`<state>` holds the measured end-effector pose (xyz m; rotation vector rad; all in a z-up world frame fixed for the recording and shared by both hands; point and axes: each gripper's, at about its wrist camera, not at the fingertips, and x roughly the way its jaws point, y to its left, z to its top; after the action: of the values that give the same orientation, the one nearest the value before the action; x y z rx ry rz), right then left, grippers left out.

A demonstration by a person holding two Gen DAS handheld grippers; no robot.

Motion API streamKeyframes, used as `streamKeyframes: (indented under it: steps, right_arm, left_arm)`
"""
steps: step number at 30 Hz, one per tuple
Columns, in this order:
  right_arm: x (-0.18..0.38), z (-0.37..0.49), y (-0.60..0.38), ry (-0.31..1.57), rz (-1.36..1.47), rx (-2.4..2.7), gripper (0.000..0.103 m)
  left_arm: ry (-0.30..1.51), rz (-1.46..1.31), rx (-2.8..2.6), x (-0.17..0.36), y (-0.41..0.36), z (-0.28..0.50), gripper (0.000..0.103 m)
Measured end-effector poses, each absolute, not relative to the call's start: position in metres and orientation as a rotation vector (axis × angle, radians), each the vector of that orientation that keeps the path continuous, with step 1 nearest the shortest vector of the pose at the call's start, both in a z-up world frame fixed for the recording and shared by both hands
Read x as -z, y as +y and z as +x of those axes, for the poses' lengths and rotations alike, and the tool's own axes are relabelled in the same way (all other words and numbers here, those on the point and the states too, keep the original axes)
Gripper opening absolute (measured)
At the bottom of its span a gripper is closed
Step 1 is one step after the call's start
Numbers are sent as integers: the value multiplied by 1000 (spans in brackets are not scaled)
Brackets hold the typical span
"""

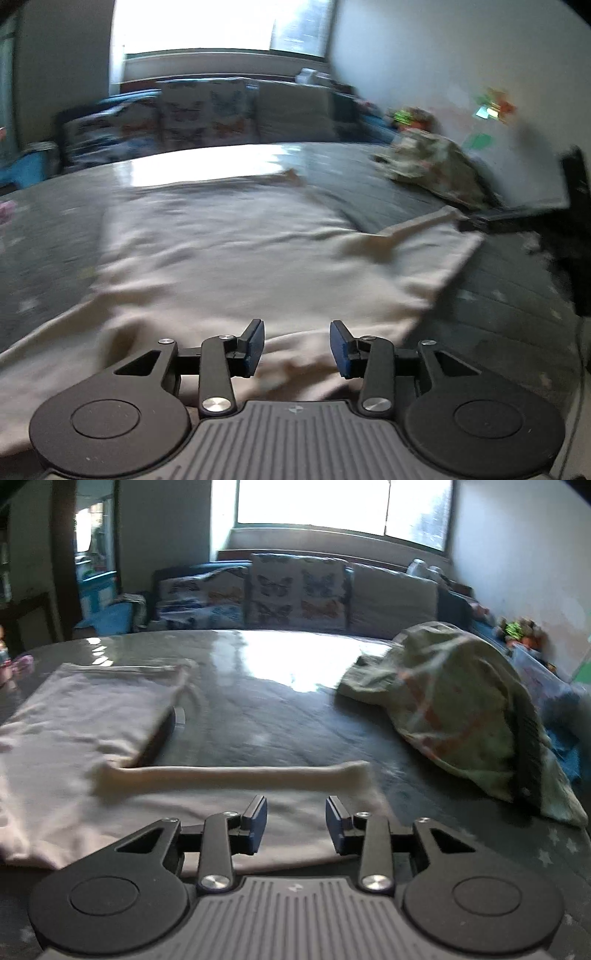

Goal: Fold clothes

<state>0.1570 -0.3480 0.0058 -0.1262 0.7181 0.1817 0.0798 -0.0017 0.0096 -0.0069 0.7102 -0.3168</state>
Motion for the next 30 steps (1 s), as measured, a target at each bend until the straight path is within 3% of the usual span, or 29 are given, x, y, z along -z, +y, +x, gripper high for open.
streamKeyframes:
  steps: [4, 13, 30]
  right_arm:
    - [-13, 146, -310, 702, -142, -303, 42]
    - [-21, 119, -214, 682, -245, -608, 43]
    - [-1, 74, -72, 634, -465, -933, 42]
  left_arm:
    - [711, -46, 90, -11, 55, 65, 42]
    - [727, -181, -399, -1, 165, 23, 42]
    - [694, -324, -512, -1, 194, 6, 44]
